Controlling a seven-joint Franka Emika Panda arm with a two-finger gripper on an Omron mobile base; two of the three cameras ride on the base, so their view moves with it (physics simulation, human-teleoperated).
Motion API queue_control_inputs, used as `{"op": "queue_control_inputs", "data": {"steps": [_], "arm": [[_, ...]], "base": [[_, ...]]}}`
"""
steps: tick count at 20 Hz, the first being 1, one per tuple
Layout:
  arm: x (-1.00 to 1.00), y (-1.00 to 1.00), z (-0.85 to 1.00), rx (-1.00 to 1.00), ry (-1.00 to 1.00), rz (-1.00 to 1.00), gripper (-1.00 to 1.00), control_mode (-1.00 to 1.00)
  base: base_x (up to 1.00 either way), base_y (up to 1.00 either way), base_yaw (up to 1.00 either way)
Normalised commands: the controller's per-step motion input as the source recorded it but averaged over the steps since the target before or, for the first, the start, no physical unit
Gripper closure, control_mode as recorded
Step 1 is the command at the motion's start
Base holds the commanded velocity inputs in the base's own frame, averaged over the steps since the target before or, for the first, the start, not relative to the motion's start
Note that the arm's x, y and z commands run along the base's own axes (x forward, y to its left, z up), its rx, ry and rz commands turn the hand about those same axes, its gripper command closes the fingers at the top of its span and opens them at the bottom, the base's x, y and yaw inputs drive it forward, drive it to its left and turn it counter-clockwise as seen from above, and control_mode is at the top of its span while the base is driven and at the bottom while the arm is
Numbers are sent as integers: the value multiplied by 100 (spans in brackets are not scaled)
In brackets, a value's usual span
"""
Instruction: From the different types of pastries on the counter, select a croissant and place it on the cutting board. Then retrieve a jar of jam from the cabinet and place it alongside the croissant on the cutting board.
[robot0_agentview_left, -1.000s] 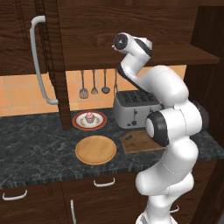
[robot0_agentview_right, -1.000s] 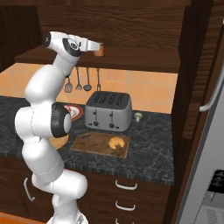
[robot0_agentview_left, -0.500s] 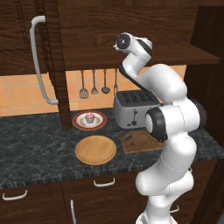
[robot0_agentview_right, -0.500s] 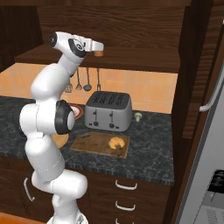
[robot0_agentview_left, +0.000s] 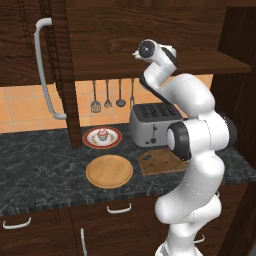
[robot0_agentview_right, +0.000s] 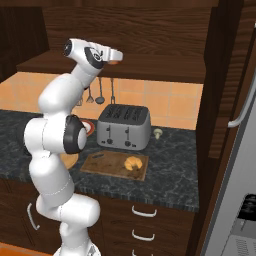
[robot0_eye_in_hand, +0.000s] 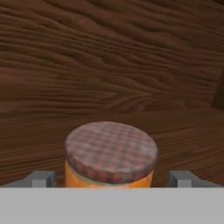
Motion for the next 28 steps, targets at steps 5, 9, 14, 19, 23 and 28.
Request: {"op": "queue_control_inputs", "data": {"steps": [5, 9, 14, 19, 23, 28], "arm": [[17, 6, -7, 0, 0, 0, 100, -100], [0, 0, 0, 0, 0, 0, 100, -100], [0, 0, 0, 0, 0, 0, 100, -100], [-19, 0, 17, -1, 2, 0, 100, -100], [-96, 0, 40, -4, 0, -8, 100, -100], [-25, -4, 12, -1, -19, -1, 100, -100]], "base": [[0, 0, 0], [0, 0, 0], [0, 0, 0], [0, 0, 0], [0, 0, 0], [0, 0, 0]]}}
